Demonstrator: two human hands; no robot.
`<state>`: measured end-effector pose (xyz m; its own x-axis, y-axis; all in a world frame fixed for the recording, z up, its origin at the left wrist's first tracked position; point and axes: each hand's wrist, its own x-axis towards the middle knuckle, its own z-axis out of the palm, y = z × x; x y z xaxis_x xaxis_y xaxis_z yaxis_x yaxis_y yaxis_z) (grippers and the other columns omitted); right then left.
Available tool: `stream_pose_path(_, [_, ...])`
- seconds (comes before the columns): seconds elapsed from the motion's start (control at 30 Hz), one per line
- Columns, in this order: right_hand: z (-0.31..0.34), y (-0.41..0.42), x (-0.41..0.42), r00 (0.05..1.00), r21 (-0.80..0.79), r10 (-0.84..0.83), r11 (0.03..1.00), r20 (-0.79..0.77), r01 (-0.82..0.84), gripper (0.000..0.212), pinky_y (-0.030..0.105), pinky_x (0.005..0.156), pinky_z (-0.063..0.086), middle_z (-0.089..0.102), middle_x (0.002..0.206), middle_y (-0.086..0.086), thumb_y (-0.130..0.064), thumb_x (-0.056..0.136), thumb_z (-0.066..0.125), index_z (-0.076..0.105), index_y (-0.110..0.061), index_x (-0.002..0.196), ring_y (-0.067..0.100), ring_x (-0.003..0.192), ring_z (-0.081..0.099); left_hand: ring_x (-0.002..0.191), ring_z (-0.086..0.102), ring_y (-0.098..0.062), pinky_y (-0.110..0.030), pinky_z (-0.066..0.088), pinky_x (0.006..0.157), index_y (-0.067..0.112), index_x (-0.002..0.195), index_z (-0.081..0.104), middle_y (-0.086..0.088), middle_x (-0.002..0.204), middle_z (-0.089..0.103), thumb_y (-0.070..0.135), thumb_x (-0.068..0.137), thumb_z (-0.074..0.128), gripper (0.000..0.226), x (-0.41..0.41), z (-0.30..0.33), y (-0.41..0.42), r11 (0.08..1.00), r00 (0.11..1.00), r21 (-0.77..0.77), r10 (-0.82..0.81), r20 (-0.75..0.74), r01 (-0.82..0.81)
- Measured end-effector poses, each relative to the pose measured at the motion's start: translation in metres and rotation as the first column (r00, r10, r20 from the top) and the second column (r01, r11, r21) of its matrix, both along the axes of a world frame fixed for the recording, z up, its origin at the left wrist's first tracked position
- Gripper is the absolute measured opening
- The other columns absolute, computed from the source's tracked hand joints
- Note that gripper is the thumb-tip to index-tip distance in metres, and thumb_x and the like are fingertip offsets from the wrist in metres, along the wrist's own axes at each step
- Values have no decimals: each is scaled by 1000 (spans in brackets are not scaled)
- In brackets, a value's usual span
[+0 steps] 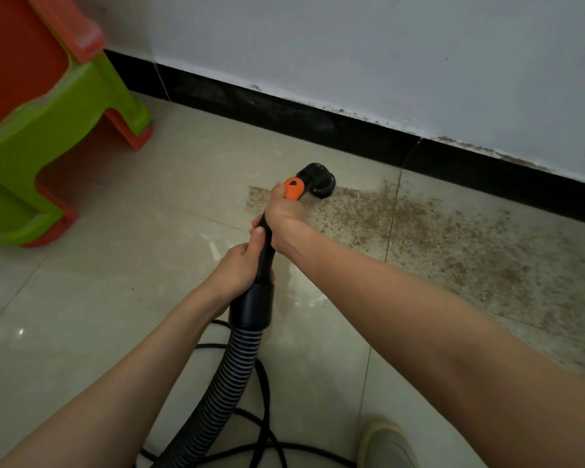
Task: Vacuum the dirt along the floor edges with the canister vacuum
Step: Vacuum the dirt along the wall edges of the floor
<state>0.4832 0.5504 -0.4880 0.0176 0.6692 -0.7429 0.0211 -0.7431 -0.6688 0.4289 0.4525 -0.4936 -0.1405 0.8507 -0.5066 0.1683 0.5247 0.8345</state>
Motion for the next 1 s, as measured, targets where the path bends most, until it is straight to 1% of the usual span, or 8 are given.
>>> stream_pose_path(0.13, [-1,7,25,998,20,-12,1000,62,10,58,39,84,58,61,62,8,-52,102,34,61,-1,95,22,59,59,60,64,-14,-28,49,64,14,81,60,0,58,66,55,98,24,57,20,2,9,999,998,-5,-44,33,44])
stream_pose_path(0.23, [-5,12,38,994,26,-32,999,108,29,57,42,89,56,69,84,13,-52,102,34,62,-1,98,27,78,66,60,64,-13,-28,50,64,14,83,60,-1,59,66,56,98,25,56,31,2,14,998,996,-18,-66,58,67])
stream_pose_path(0.33, [-8,18,49,990,29,-61,998,126,58,56,44,89,55,70,100,16,-51,101,35,60,-1,98,29,86,67,62,64,-15,-30,51,66,15,83,60,-2,60,67,56,97,26,56,41,0,20,996,993,-27,-80,84,83])
stream_pose_path(0.5, [-10,27,54,985,42,-62,998,159,56,59,44,90,55,71,103,16,-50,102,33,61,1,106,31,90,68,65,64,-19,-37,54,73,16,81,60,-4,63,66,56,97,26,55,47,1,28,997,991,-34,-68,115,72])
stream_pose_path(0.57, [-8,28,47,985,45,-51,998,168,44,60,42,87,56,71,99,16,-51,102,33,62,2,109,30,86,68,68,64,-21,-39,54,77,15,83,60,-5,66,66,57,97,25,56,41,2,29,997,993,-43,-60,100,65])
stream_pose_path(0.67, [-5,25,29,989,37,-49,998,136,44,59,35,70,55,64,70,9,-50,102,34,63,1,104,21,59,59,70,65,-21,-37,54,77,13,89,61,-5,66,67,57,97,24,58,25,5,26,997,997,-50,-50,59,53])
stream_pose_path(0.83, [0,9,-20,999,-13,-46,999,8,46,56,40,74,57,56,54,7,-52,101,38,54,-5,74,21,48,55,71,66,-24,-35,52,76,9,86,62,-10,69,68,54,99,22,61,-18,15,14,999,998,-36,-30,-60,28])
stream_pose_path(1.0, [4,-10,-76,999,-17,52,999,-2,-52,55,47,82,59,54,47,7,-50,100,41,52,-4,72,23,48,55,72,67,-26,-34,52,72,6,88,64,-13,71,69,54,98,22,64,-59,19,-8,993,993,-55,100,-65,-103])
